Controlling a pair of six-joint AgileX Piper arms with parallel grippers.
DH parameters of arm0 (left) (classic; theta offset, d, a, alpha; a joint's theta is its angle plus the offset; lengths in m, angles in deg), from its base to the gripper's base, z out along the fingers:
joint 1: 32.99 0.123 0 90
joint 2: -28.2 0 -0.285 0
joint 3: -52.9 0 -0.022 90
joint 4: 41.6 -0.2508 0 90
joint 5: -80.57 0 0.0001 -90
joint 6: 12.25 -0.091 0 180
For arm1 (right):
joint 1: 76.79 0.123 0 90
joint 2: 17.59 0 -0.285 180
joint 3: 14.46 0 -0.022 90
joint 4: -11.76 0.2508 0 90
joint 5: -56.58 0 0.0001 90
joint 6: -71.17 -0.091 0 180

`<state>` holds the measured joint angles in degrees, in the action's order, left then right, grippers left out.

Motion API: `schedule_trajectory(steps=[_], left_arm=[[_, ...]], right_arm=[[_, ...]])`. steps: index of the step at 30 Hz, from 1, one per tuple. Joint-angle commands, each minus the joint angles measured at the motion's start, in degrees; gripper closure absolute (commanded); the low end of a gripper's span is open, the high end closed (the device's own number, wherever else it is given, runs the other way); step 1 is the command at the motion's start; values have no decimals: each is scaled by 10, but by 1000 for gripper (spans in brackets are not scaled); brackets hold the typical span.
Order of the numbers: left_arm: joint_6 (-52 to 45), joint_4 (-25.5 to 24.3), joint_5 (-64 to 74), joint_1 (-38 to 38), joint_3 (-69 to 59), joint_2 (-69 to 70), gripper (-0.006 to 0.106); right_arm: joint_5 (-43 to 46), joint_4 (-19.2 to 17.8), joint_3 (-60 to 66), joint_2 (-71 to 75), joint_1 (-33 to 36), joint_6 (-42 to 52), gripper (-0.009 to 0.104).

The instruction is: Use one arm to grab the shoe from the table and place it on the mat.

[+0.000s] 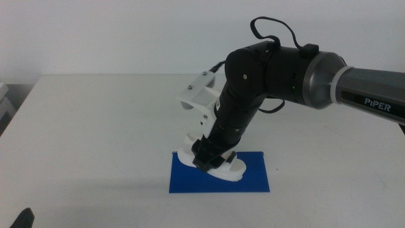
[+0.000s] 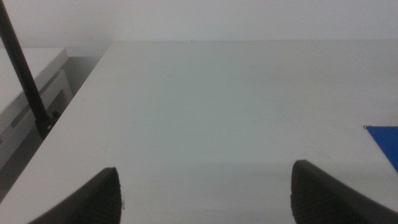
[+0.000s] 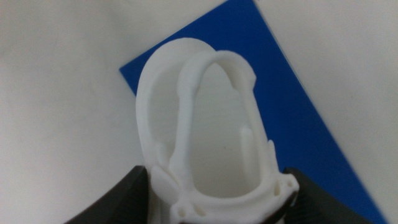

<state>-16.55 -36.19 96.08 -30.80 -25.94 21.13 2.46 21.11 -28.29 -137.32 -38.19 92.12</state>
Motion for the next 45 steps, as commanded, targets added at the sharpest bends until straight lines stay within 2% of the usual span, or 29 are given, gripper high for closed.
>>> schedule_trajectory(steps=[1,6,11,19,26,33,41,45], left_arm=[[2,5,-47,-2,-5,7,7],[2,5,-47,-2,-5,7,7],[2,5,-47,-2,-5,7,7],[2,5,-47,-2,-5,7,7],[2,5,-47,-2,-5,7,7],[2,5,-47,-2,-5,7,7],[2,5,-47,-2,-5,7,7],[2,5,-47,-2,-5,7,7]], right_arm=[[15,-4,-14,33,-1,-64,99],[14,-20,-14,33,-1,-173,99],[12,-32,-14,33,-1,-235,99],[8,-26,-14,33,-1,-311,99],[0,-33,-14,33,-1,-480,99],[-13,-74,-14,33,-1,-639,99],[-90,-86,-14,33,-1,-907,99],[-106,-99,-14,33,-1,-1007,99]])
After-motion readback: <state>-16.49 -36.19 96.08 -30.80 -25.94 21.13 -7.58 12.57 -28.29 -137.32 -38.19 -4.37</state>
